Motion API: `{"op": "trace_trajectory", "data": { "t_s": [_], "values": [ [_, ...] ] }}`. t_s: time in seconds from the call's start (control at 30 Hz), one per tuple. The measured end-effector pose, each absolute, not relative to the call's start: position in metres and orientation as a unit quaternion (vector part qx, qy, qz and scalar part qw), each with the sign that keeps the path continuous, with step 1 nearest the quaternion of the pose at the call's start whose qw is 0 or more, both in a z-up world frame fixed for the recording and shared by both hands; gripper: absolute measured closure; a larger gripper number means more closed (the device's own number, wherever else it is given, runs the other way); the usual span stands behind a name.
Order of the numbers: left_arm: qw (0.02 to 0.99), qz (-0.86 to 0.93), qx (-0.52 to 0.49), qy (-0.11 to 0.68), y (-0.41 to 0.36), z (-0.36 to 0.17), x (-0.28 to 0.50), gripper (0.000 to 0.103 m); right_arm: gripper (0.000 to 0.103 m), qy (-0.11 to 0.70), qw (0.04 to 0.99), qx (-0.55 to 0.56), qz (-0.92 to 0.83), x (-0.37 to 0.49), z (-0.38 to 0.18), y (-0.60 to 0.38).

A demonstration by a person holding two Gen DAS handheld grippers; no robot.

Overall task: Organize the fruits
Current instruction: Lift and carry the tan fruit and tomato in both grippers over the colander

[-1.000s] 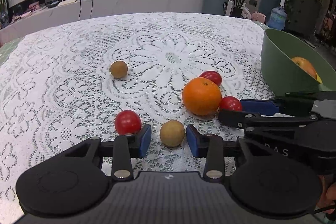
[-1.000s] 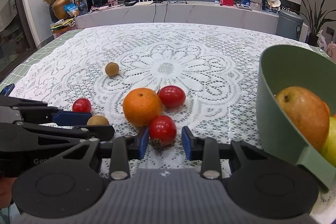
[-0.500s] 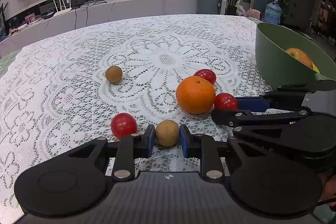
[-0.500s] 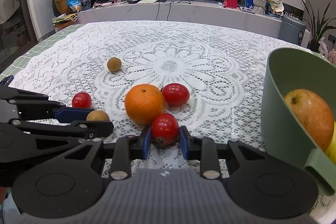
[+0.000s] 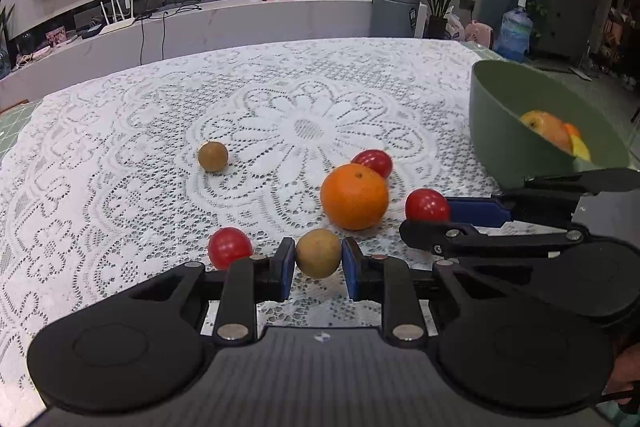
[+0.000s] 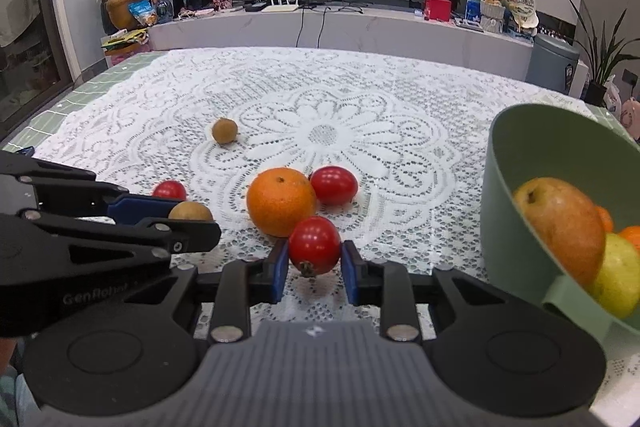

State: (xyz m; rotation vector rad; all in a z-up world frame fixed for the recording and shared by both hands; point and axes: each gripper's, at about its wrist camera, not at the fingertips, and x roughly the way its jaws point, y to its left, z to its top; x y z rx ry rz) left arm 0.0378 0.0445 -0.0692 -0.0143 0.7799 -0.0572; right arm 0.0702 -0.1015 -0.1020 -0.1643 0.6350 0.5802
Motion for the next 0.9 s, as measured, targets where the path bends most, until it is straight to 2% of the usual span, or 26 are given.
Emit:
{"op": "trace_trajectory", "data": {
  "t_s": [0.53,0.9],
  "values": [
    [0.933,-0.057,-0.011,0.355,0.018,-0.023,0.022,0.075,0.078,0.273,0.914,-0.081,0.29,0.038,-0.06,-0.142],
    [0.932,-0.115,0.019,0.343,-0.029,0.003,0.033,0.075,0.078,0.267,0.911,-0.15,0.275,0.033,-0.024,-0.184]
  ]
}}
